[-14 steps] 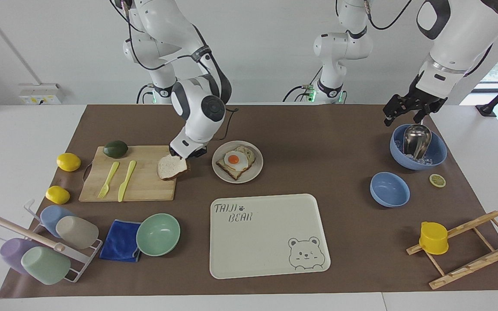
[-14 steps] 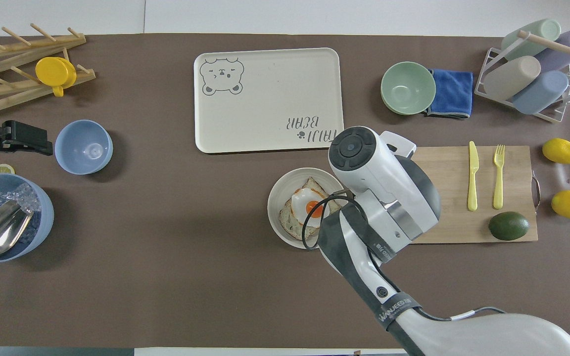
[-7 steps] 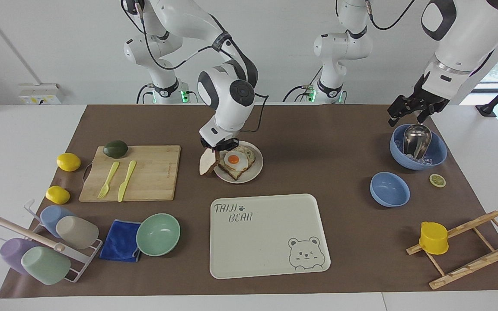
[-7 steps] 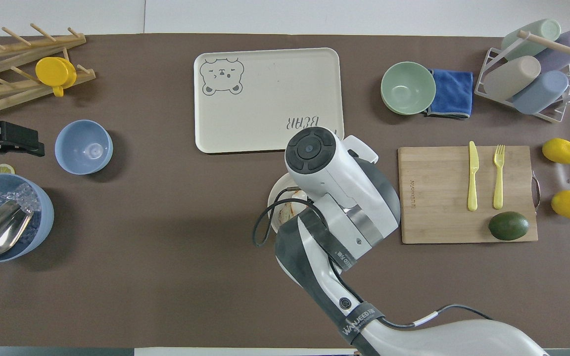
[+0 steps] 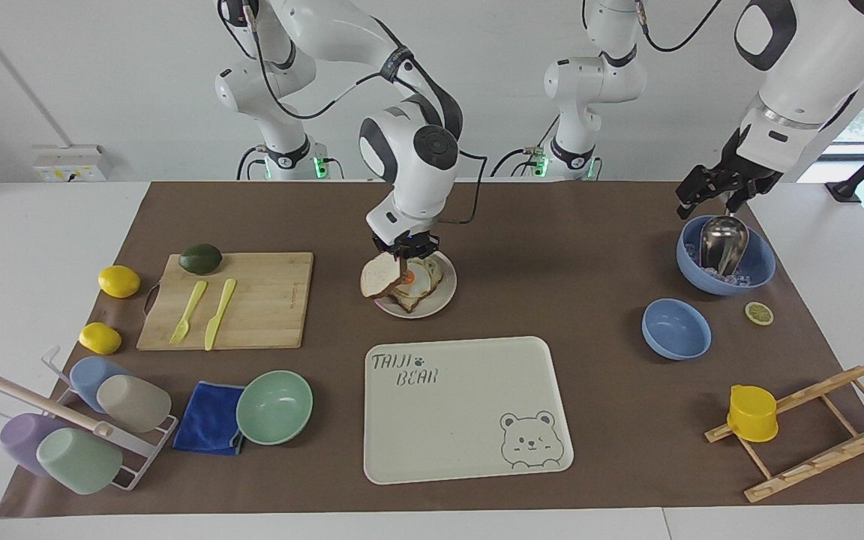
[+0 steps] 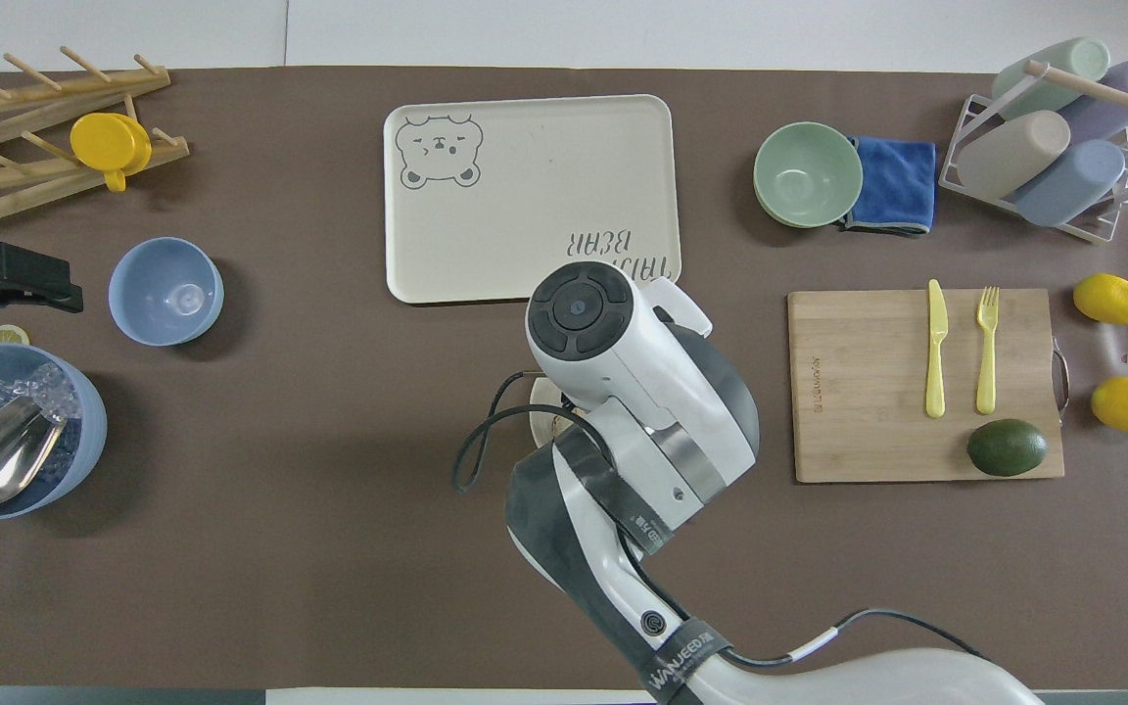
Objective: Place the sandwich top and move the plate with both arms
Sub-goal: 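Lower the bread slice onto the egg and open the right gripper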
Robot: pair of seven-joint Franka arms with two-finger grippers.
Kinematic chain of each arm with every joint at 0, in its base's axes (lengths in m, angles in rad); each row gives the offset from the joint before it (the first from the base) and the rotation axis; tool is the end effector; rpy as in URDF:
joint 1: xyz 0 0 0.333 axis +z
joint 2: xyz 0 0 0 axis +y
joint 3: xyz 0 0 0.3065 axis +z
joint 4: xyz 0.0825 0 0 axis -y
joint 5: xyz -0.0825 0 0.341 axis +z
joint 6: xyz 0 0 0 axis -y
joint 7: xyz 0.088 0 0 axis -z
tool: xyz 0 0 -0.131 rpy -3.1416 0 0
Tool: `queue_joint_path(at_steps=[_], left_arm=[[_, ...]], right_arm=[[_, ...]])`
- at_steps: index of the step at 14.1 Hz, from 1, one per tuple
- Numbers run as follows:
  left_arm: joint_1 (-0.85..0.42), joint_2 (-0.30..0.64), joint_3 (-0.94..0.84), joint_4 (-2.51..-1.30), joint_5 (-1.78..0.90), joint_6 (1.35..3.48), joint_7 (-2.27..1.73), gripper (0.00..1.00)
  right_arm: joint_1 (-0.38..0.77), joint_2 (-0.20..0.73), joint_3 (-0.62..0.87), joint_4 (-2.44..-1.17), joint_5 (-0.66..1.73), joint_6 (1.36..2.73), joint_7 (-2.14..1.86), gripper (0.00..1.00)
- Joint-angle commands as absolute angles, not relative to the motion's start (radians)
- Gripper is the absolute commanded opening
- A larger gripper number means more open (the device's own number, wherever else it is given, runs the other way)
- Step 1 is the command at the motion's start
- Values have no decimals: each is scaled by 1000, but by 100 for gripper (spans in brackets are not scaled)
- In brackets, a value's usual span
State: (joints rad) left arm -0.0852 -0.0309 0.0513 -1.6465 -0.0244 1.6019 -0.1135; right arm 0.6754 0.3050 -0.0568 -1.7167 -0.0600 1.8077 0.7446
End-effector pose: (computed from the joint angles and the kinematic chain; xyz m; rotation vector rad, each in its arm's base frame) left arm 0.5032 -0.0198 0.5769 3.1141 0.1254 -0.0243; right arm 0.4683 0.3283 0.3801 2.9405 -0.1543 -0.1764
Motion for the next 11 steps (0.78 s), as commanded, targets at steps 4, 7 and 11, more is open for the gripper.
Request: queue_joint_path(at_steps=[4,7,11], left_arm=[[-75,-75,44,-1707,-18,1609,-106,100],[-77,-75,44,-1707,-17,1611,-109,100],[-77,-75,44,-1706,-17,1611,-109,100]], right_arm=[[675,338,-54,-1727,40,1871,779,0],[672,336,-54,-1741,41,1894,781,23],[670,336,-54,-1738,43,1916,781,89]])
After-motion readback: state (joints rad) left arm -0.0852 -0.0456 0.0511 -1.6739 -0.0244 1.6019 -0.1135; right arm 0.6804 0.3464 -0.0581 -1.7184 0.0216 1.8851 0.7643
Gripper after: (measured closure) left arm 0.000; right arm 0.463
